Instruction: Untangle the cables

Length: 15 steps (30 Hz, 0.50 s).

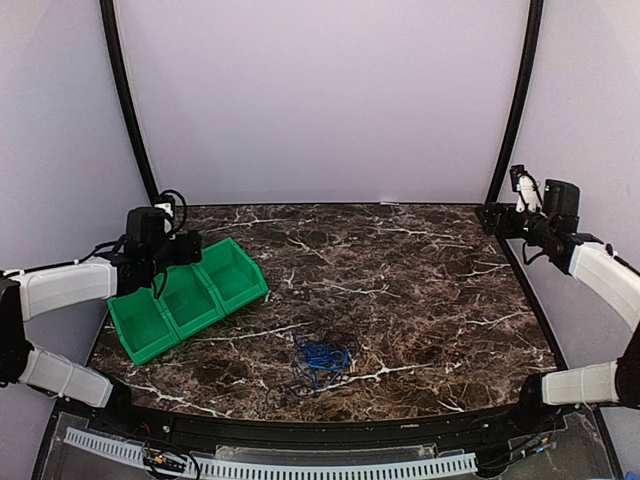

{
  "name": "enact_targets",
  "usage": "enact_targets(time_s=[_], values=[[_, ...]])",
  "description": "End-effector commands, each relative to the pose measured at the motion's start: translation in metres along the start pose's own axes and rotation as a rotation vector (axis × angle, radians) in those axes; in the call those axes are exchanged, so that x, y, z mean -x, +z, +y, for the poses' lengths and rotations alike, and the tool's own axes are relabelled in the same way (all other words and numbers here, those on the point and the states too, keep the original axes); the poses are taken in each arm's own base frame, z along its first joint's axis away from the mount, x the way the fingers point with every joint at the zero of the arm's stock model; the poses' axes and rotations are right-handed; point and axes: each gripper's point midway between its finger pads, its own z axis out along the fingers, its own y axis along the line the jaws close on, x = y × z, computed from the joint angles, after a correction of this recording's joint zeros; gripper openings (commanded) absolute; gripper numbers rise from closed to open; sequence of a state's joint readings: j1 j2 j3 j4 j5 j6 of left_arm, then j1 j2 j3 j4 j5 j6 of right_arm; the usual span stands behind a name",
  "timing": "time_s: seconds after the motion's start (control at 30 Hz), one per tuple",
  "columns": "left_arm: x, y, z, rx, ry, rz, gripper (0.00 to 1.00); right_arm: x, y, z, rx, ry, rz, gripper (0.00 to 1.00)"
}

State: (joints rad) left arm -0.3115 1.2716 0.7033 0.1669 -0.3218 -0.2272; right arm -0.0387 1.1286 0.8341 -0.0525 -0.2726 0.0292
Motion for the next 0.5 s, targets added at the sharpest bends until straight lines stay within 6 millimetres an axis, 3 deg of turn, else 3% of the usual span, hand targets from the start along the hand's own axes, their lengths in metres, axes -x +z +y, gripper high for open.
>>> enact_targets(time_s=[0.0, 0.07, 0.17, 0.33, 0.37, 0.47], values=[[0.024, -0.008, -0.024, -0.164, -0.021, -0.078, 0.82, 0.014, 0.0, -0.004, 0.001, -0.006, -0.107, 0.98], [0.023, -0.007, -0.036, -0.207, -0.018, -0.048, 0.77, 0.009, 0.002, -0.004, 0.016, -0.027, -0.111, 0.98], [0.028, -0.008, -0.059, -0.263, 0.015, -0.022, 0.77, -0.001, 0.006, 0.002, 0.07, -0.051, -0.099, 0.99], [0.027, -0.01, -0.099, -0.316, 0.059, 0.03, 0.87, -0.016, 0.004, 0.023, 0.204, -0.152, -0.097, 0.99], [0.033, -0.011, -0.104, -0.323, 0.038, 0.031, 0.88, -0.017, 0.004, 0.026, 0.222, -0.165, -0.094, 0.99], [0.023, -0.006, -0.12, -0.33, 0.016, 0.109, 0.88, -0.024, 0.003, 0.035, 0.283, -0.2, -0.076, 0.99]])
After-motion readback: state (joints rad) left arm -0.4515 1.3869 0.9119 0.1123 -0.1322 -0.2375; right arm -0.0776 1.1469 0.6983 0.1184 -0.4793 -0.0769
